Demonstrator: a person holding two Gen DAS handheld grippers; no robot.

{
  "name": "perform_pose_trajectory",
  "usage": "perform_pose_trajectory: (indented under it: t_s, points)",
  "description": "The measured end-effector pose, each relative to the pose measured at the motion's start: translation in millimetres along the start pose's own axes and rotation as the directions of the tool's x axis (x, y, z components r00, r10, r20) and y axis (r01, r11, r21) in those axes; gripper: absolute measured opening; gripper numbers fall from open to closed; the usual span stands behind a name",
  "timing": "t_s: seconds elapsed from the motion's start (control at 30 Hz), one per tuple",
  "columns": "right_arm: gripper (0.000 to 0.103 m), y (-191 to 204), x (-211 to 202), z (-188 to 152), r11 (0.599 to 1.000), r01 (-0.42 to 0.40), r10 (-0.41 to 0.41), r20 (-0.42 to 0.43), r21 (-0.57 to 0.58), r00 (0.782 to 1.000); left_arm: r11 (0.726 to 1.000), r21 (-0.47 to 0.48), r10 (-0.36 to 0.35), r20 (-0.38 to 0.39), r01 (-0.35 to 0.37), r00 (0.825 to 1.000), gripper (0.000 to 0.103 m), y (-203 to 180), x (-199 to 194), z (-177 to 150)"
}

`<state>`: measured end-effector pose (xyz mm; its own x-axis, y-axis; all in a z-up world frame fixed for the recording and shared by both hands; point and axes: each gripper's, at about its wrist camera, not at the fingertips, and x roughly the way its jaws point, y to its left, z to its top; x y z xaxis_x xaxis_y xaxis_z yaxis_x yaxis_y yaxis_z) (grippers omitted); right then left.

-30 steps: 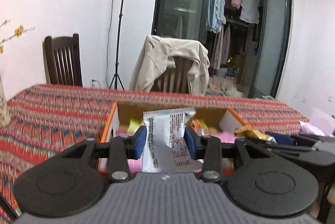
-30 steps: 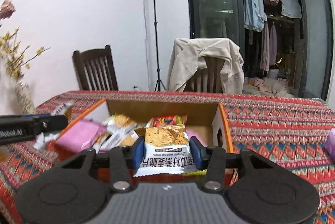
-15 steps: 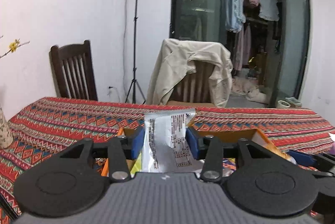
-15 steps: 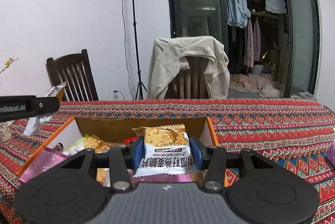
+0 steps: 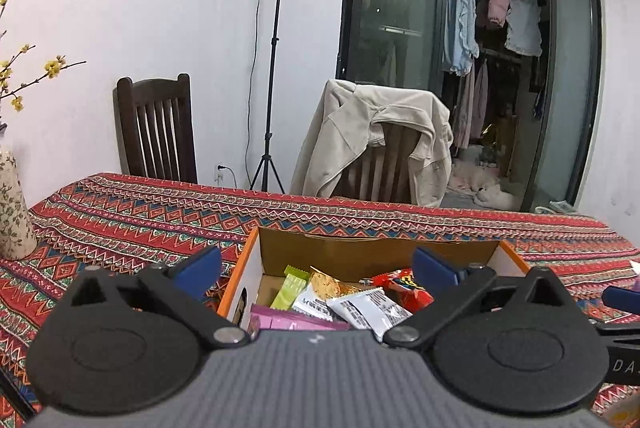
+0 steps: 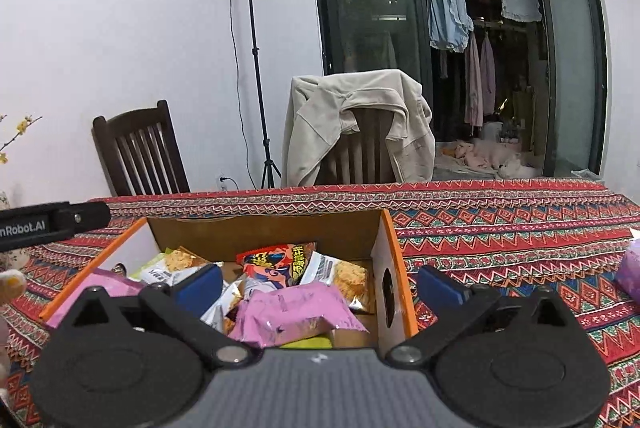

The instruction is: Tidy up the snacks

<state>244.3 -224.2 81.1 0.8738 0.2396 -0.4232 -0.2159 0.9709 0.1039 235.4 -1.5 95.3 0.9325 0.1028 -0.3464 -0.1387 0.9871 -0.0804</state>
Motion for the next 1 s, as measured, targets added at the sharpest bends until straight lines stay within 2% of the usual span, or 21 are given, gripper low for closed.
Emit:
perform_pose_trajectory:
  t_s: [0.3, 0.6, 0.83, 1.0]
  points:
    - [0.103, 6.6, -59.5, -17.4, 0.999, -0.021, 0.022, 0.043, -0.024, 0.999, 0.998, -0.004, -0.067, 0.053, 0.068, 0.996, 0.103, 11.1, -64.2, -12.0]
    - [0.103, 18.8, -126.8, -54.3, 0.997, -0.043, 0.047, 0.073, -0.059, 0.996, 0.994, 0.03, -0.107, 0.08, 0.105, 0.991, 0.103, 27.1, -130.1, -50.7]
    - [0.103, 13.0, -155.8, -91.4, 0.998, -0.049, 0.049, 0.03, -0.027, 0.998, 0.993, 0.042, -0.115, 0.052, 0.113, 0.992, 0.103, 38.5, -155.9, -85.1]
    - [0.103, 7.5, -162.1, -109.0, 0.999, -0.045, 0.045, -0.004, -0.006, 0.999, 0.992, 0.006, -0.123, 0.015, 0.123, 0.992, 0.103, 45.9, -161.2, -100.9]
